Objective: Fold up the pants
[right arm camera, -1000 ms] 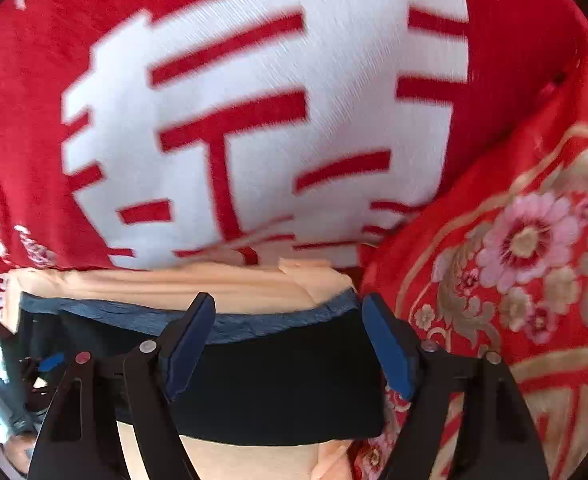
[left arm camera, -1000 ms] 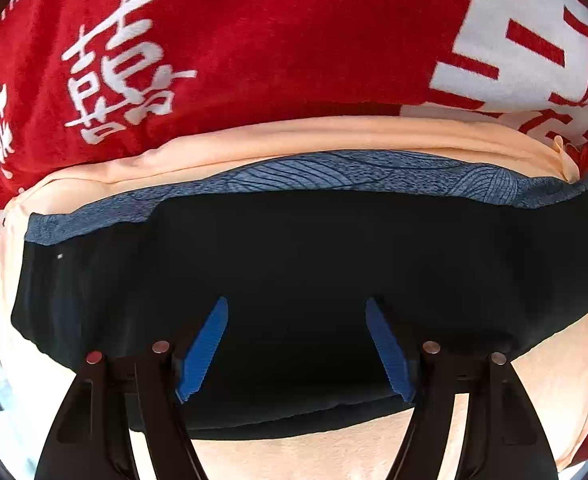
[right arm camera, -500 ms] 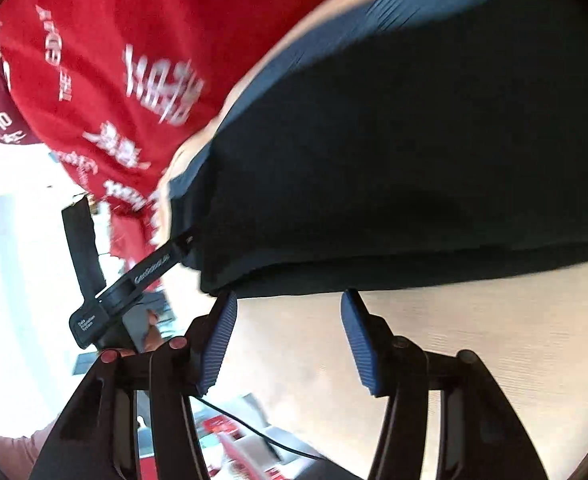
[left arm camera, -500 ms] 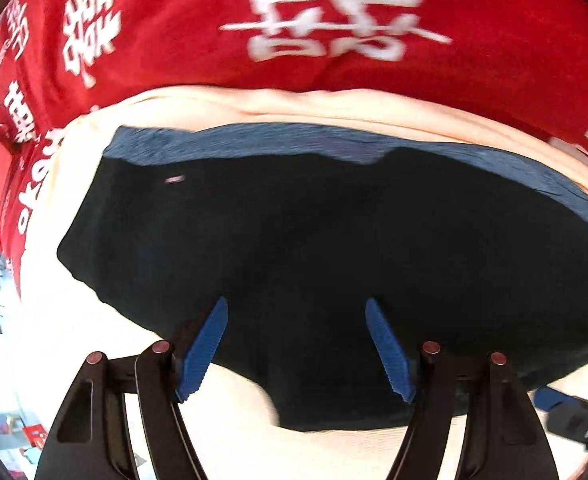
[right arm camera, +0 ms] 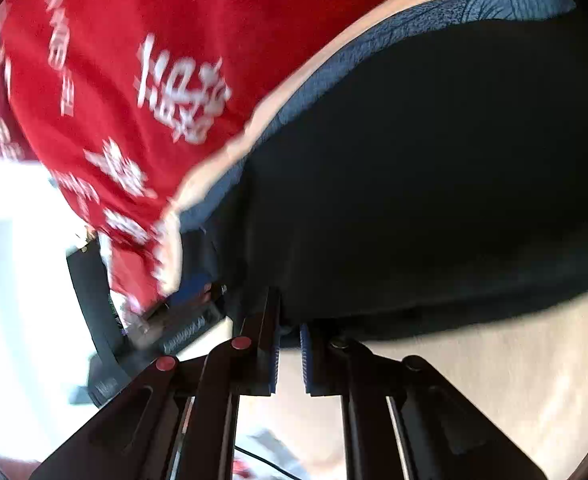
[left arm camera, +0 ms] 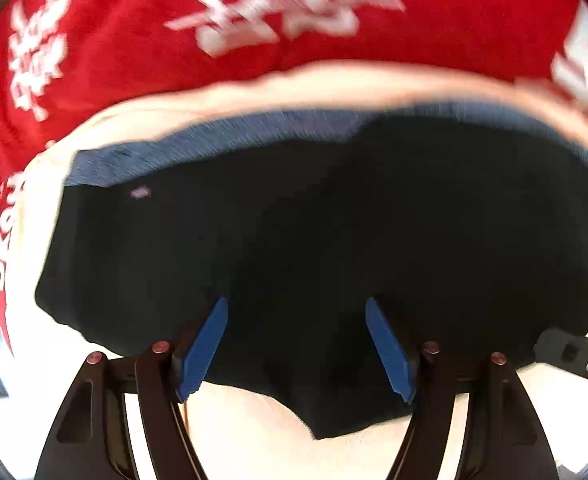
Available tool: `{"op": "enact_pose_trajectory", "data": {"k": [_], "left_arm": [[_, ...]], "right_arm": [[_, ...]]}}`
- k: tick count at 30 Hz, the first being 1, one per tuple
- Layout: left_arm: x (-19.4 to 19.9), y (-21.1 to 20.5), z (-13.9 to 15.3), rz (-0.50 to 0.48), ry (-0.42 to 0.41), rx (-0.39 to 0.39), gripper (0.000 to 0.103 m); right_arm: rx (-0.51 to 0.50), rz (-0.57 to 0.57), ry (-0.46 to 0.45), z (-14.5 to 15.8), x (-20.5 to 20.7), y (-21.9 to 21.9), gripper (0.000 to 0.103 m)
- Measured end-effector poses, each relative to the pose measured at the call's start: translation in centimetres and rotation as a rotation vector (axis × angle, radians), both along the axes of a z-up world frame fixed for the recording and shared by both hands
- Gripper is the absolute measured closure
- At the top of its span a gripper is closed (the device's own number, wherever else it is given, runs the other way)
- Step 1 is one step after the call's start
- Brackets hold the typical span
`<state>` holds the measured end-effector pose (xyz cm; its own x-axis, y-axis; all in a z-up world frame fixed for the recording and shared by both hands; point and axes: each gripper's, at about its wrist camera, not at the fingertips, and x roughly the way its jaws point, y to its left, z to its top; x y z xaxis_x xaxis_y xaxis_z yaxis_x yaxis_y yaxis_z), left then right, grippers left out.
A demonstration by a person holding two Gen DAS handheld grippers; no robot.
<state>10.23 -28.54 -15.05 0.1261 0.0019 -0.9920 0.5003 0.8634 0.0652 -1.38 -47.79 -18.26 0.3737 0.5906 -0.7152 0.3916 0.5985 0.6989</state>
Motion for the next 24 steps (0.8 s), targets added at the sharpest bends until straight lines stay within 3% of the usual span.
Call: {"op": "enact_pose_trajectory", "data": {"k": [1,3,5,7,9,11,13,16,17,18,19,21,22,23,24], "left_arm": [[-0.5,0.2,0.0,-0.008,-0.036,-0.007,0.028],[-0.4,0.0,0.3,-0.013,-0.032,0.001,0.027],[0.2,-0.2,1.0,0.005,-0.016,0.002,0.027],[0.6,-1.2,2.3,0.002,-0.027,-0.032,0.028],[0.7,-2.9,3.3,-0.028,-0.052,-0.059,0.028],[0.6,-5.6,3.6,-0.065,-0.054,-0.083,0.028],[0.6,-9.0,3.2,-0.096,-0.064,-0.094,0.028],[0.6,-12.7,2.5,-0.097,-0.057,-0.119,0.028],[0.5,-13.7,2.2,-0.093,-0.049,-0.120,0.028],[0.3,-14.5,1.9,-0.095,-0.050,-0.117,0.028],[0.0,-15.2,1.5,-0.104,-0.049,-0.103,0.028],[-0.8,-16.0,0.3,-0.144,-0.051,-0.056,0.027],[-1.1,-16.0,0.2,-0.153,-0.079,-0.060,0.024],[-1.3,-16.0,0.3,-0.162,-0.103,-0.051,0.019],[-1.2,-16.0,0.4,-0.178,-0.102,-0.038,0.019]], "right_arm": [[-0.005,0.025,0.045,-0.8,-0.4,0.5,0.094],[-0.021,0.054,0.115,-1.2,-1.3,0.5,0.093],[-0.083,0.053,0.091,0.6,-2.7,-1.6,0.092],[-0.184,0.003,0.088,2.5,-4.1,-4.9,0.080],[-0.300,-0.116,0.108,4.3,-6.0,-10.2,0.045],[-0.397,-0.232,0.127,5.4,-7.7,-15.1,0.039],[-0.471,-0.348,0.188,5.7,-8.9,-19.5,0.039],[-0.432,-0.517,0.209,4.9,-9.8,-24.4,0.039],[-0.421,-0.539,0.190,4.8,-9.6,-25.1,0.047],[-0.424,-0.541,0.167,4.9,-9.2,-25.7,0.090],[-0.456,-0.520,0.161,5.4,-8.5,-25.7,0.095],[-0.591,-0.449,0.122,6.9,-7.5,-24.8,0.095],[-0.629,-0.413,0.146,6.6,-7.2,-24.5,0.095],[-0.625,-0.400,0.187,5.8,-7.2,-24.4,0.093],[-0.590,-0.403,0.261,4.4,-7.7,-24.9,0.084]]}}
